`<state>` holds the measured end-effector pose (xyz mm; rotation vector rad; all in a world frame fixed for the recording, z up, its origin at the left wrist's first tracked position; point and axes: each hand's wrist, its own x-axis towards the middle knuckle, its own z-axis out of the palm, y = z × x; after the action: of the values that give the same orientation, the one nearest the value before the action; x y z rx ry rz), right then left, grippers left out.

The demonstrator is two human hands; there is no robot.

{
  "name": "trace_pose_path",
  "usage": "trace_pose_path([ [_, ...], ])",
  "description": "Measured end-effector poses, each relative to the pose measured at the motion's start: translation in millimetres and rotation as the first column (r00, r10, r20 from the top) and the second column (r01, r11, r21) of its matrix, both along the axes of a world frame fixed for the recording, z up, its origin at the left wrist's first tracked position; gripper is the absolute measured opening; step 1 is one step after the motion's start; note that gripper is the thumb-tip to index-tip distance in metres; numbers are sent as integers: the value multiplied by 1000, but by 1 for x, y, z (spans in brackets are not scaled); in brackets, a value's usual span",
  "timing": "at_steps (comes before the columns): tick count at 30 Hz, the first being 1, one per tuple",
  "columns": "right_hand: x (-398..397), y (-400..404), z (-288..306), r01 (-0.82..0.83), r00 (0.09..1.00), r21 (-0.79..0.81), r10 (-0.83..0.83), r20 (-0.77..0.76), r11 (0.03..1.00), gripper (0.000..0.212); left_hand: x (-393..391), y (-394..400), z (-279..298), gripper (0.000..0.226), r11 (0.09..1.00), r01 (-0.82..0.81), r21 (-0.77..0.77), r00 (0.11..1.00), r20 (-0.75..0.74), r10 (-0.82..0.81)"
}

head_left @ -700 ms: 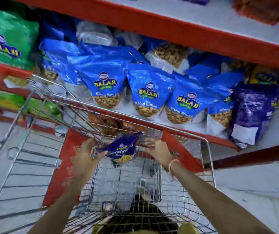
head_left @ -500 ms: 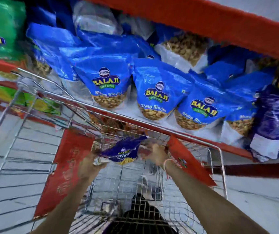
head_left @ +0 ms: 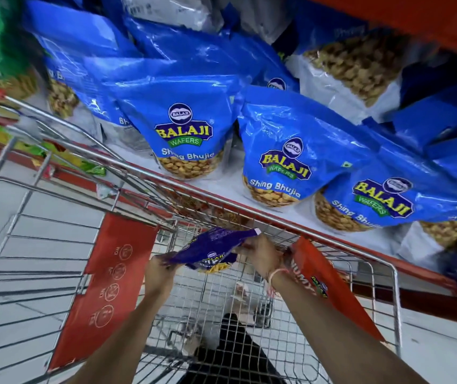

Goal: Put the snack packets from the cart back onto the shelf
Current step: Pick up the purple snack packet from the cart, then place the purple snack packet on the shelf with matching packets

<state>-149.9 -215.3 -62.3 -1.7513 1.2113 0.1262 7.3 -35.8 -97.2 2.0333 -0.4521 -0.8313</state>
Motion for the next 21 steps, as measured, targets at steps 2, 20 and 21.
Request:
trace_pose_path([
  [2,-6,5,6,92,989,60,-98,114,994,15,-1,1,8,61,999,-37,-27,999,25,37],
  [20,-59,41,188,234,700,-54,-130,702,971,15,-13,-12,219,22,783,-61,-619,996,-95,3],
  [21,-60,39,200,249,670,-58,-129,731,967,16,-13,-15,234,18,768,-44,-639,996,-85,-13],
])
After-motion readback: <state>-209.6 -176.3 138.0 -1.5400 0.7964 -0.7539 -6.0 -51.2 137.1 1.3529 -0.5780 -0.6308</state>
